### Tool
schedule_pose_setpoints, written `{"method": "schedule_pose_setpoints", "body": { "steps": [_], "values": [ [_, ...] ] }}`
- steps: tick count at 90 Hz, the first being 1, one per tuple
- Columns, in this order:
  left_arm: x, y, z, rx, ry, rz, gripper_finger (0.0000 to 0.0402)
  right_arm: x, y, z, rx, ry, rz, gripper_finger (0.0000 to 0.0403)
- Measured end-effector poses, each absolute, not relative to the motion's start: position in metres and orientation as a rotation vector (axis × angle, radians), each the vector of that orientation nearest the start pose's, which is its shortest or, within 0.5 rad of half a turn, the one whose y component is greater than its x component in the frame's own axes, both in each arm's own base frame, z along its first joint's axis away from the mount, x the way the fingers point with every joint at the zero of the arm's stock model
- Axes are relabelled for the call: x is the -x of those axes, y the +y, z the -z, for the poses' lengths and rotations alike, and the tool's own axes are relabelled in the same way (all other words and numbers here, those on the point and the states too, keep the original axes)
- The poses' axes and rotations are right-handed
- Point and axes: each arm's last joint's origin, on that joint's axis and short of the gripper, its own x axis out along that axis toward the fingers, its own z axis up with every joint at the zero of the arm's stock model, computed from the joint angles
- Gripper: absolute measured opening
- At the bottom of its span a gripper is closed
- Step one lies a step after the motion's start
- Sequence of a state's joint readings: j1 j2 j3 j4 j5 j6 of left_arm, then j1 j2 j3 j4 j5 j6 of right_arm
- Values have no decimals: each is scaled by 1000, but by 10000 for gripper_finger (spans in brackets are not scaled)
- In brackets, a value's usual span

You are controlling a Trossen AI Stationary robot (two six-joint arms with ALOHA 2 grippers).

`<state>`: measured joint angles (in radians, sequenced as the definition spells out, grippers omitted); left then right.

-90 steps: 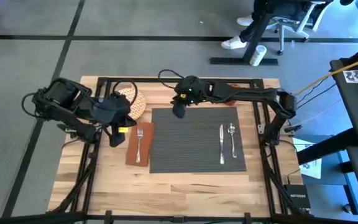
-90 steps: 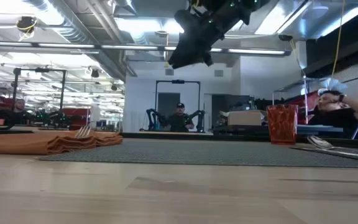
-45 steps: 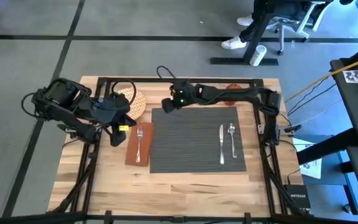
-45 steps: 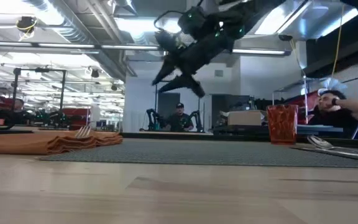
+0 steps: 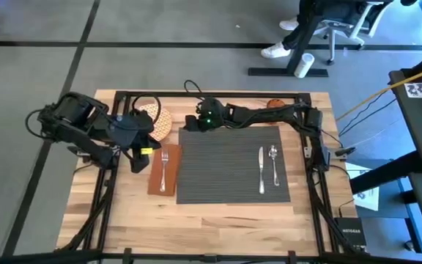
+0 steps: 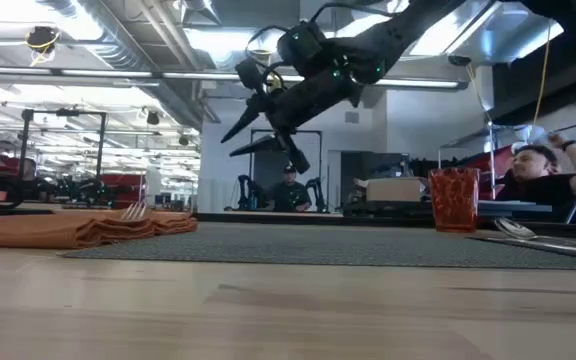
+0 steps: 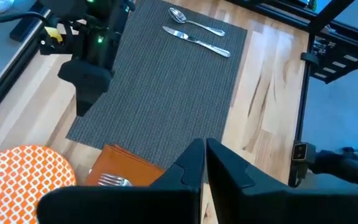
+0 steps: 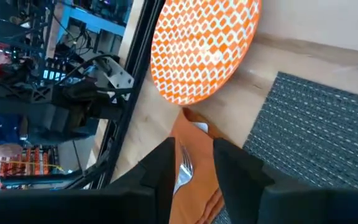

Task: Set table place
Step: Put the orange plate on the gray tablemat

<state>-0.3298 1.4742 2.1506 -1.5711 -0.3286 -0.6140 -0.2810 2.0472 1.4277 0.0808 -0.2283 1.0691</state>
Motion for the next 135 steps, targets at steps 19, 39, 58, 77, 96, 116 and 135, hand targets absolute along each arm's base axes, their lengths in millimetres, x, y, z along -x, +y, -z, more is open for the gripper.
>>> {"method": "schedule_pose_setpoints", "body": {
  "steps": [19, 39, 58, 77, 96, 116, 135],
  "values": [
    [-199, -58, -492, 288, 807, -255, 0, -442, -121, -195, -1171, 438, 349, 97],
    [-199, -58, -492, 286, 807, -254, 0, -443, -123, -198, -1135, 401, 356, 97],
    [-199, -58, -492, 277, 808, -250, 0, -445, -124, -193, -1128, 386, 379, 137],
    [-199, -58, -492, 276, 809, -250, 0, -452, -125, -162, -1222, 421, 416, 188],
    [-199, -58, -492, 277, 809, -250, 0, -460, -124, -141, -1315, 384, 409, 192],
    [-199, -58, -492, 277, 809, -250, 0, -470, -128, -136, -1327, 337, 406, 193],
    [-200, -58, -492, 281, 808, -253, 0, -501, -136, -147, -1320, 313, 371, 193]
  ]
}}
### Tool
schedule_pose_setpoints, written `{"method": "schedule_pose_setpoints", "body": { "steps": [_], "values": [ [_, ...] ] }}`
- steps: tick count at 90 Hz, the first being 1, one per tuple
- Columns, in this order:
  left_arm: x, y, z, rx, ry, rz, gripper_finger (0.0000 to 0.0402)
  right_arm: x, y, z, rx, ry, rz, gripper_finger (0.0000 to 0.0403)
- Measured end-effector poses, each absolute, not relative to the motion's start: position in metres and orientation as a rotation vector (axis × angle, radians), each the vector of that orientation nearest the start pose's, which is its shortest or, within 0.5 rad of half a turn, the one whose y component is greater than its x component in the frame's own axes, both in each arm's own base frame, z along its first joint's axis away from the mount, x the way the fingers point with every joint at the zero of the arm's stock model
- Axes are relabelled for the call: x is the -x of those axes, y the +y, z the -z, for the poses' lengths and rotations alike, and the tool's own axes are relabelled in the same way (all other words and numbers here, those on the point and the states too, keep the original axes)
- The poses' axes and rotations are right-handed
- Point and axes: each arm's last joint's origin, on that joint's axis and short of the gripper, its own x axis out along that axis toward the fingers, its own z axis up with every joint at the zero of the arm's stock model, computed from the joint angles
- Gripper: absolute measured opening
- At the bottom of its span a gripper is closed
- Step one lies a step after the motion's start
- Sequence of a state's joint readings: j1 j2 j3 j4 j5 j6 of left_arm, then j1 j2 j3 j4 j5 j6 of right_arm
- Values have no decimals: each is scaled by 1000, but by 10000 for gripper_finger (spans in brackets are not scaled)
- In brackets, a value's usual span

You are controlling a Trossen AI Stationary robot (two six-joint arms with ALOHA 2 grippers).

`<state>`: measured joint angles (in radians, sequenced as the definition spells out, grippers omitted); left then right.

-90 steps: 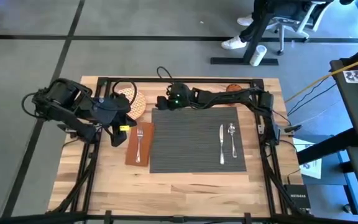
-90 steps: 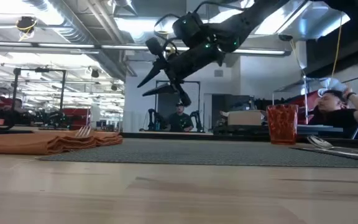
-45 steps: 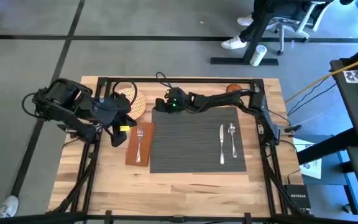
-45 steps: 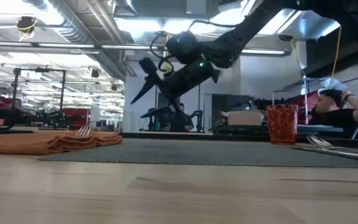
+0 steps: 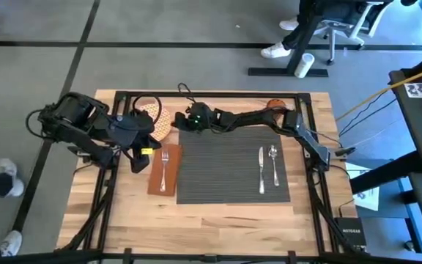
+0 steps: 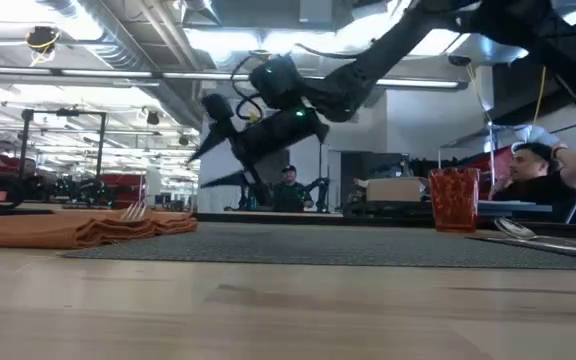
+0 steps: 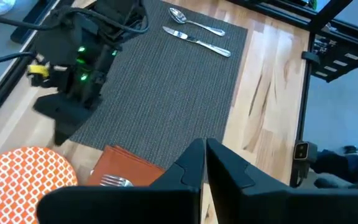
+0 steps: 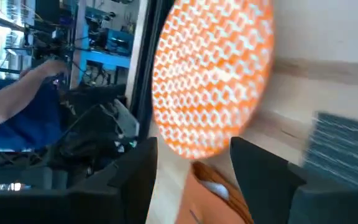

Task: Set table place
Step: Put the orange plate on the gray tablemat

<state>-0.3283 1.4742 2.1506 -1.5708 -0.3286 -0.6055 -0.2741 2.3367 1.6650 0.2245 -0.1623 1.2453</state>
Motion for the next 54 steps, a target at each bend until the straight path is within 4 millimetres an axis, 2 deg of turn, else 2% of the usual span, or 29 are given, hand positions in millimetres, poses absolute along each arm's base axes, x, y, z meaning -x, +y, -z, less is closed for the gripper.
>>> {"method": "schedule_pose_setpoints", "body": {
  "steps": [14, 30, 54],
  "values": [
    [-199, -58, -492, 287, 814, -241, 0, -513, -140, -142, -1283, 401, 407, 193],
    [-199, -58, -492, 287, 814, -241, 0, -516, -139, -121, -1324, 451, 453, 193],
    [-200, -58, -492, 287, 814, -241, 0, -520, -142, -109, -1396, 387, 475, 193]
  ]
}}
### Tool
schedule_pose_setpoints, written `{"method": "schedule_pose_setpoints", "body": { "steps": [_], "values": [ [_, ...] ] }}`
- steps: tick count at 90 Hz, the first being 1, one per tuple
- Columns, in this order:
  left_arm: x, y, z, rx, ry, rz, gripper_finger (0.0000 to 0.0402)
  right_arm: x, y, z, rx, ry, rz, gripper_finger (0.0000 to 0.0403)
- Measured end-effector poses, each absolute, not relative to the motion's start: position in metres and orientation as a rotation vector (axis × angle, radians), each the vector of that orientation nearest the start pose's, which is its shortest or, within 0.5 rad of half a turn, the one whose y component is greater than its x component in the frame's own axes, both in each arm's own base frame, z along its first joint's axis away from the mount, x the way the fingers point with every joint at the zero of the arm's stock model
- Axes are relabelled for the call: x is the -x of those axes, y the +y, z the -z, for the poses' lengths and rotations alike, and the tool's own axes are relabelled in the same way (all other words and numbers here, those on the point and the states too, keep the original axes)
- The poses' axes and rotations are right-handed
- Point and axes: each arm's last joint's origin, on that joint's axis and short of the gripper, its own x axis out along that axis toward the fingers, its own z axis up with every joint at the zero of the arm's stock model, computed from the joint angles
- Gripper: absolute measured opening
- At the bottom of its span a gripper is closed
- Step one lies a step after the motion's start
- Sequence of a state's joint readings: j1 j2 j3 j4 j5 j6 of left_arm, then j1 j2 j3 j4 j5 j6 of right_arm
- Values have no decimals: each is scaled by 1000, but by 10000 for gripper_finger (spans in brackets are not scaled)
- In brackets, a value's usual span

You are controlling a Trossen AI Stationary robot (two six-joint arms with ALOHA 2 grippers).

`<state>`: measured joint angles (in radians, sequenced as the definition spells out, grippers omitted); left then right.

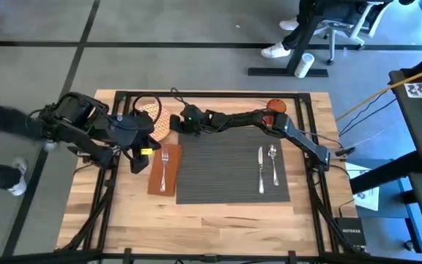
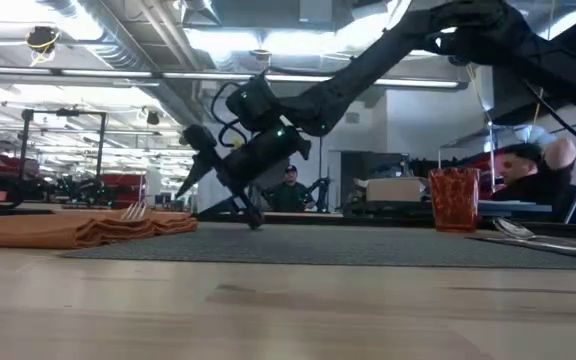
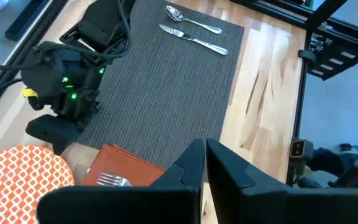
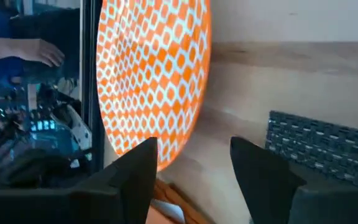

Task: Set table place
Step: Put the orange plate on the gray tablemat

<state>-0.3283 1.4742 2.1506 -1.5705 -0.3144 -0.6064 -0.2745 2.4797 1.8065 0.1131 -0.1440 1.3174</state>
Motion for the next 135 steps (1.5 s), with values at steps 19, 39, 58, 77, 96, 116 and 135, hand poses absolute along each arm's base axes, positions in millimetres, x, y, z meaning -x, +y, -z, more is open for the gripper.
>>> {"method": "schedule_pose_setpoints", "body": {
  "steps": [19, 39, 58, 77, 96, 116, 135],
  "values": [
    [-199, -58, -492, 284, 814, -240, 0, -520, -144, -109, -1397, 337, 520, 193],
    [-199, -58, -492, 284, 815, -240, 0, -519, -145, -107, -1435, 326, 566, 193],
    [-199, -58, -492, 285, 814, -240, 0, -523, -135, -109, -1449, 286, 615, 193],
    [-199, -58, -492, 287, 814, -241, 0, -531, -119, -118, -1310, 288, 683, 193],
    [-199, -58, -492, 286, 814, -240, 0, -529, -126, -114, -1301, 293, 729, 193],
    [-199, -58, -492, 282, 815, -239, 0, -530, -124, -115, -1317, 272, 731, 193],
    [-200, -58, -492, 278, 815, -238, 0, -530, -125, -117, -1316, 258, 732, 193]
  ]
}}
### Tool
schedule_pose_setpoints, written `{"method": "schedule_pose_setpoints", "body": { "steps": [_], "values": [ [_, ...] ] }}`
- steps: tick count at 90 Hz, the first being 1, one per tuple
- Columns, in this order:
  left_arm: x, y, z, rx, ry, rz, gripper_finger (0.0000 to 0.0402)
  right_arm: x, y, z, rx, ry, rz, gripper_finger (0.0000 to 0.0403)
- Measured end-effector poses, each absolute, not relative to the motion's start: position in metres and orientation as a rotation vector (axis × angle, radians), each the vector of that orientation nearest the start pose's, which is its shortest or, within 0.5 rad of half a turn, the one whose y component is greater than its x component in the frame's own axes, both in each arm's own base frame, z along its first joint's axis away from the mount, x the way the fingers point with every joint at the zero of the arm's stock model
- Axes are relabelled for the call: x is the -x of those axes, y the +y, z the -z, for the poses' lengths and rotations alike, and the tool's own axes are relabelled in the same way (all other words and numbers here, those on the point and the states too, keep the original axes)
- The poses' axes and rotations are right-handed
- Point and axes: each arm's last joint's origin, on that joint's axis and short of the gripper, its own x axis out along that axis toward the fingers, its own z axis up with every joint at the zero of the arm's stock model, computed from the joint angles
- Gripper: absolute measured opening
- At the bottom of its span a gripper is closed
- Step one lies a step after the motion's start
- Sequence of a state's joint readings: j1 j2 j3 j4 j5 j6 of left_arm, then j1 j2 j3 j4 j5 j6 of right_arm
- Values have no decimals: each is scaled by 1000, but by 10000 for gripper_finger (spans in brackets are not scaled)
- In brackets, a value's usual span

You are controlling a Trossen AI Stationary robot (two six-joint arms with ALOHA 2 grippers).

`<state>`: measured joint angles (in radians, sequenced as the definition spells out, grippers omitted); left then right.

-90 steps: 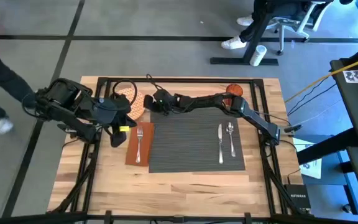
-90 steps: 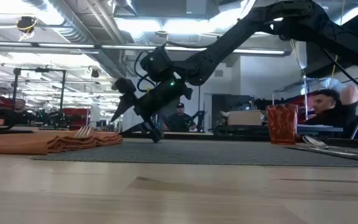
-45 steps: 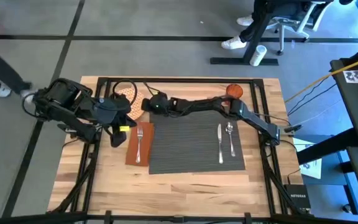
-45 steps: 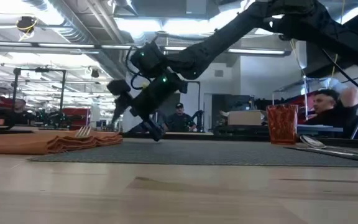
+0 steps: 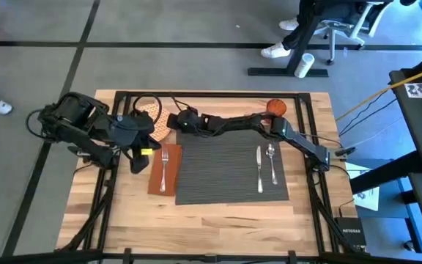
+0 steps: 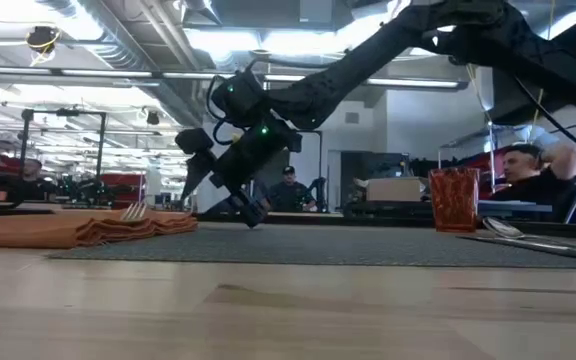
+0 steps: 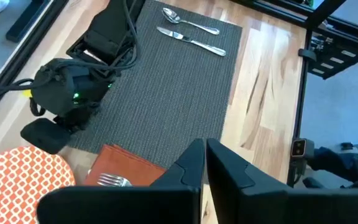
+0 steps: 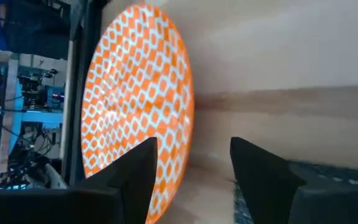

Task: Set table place
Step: Put the orange plate on the gray tablemat

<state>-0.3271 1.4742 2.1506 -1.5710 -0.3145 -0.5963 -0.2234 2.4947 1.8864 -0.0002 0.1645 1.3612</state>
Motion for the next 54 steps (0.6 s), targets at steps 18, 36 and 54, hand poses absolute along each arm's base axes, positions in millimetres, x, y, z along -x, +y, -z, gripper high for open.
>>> {"method": "schedule_pose_setpoints", "body": {
  "steps": [18, 36, 54],
  "values": [
    [-200, -58, -492, 279, 815, -239, 0, -539, -126, -136, -1199, 264, 644, 192],
    [-200, -58, -492, 294, 813, -245, 0, -534, -135, -121, -1195, 366, 677, 162],
    [-199, -58, -492, 302, 812, -249, 0, -534, -137, -109, -1276, 384, 672, 116]
  ]
}}
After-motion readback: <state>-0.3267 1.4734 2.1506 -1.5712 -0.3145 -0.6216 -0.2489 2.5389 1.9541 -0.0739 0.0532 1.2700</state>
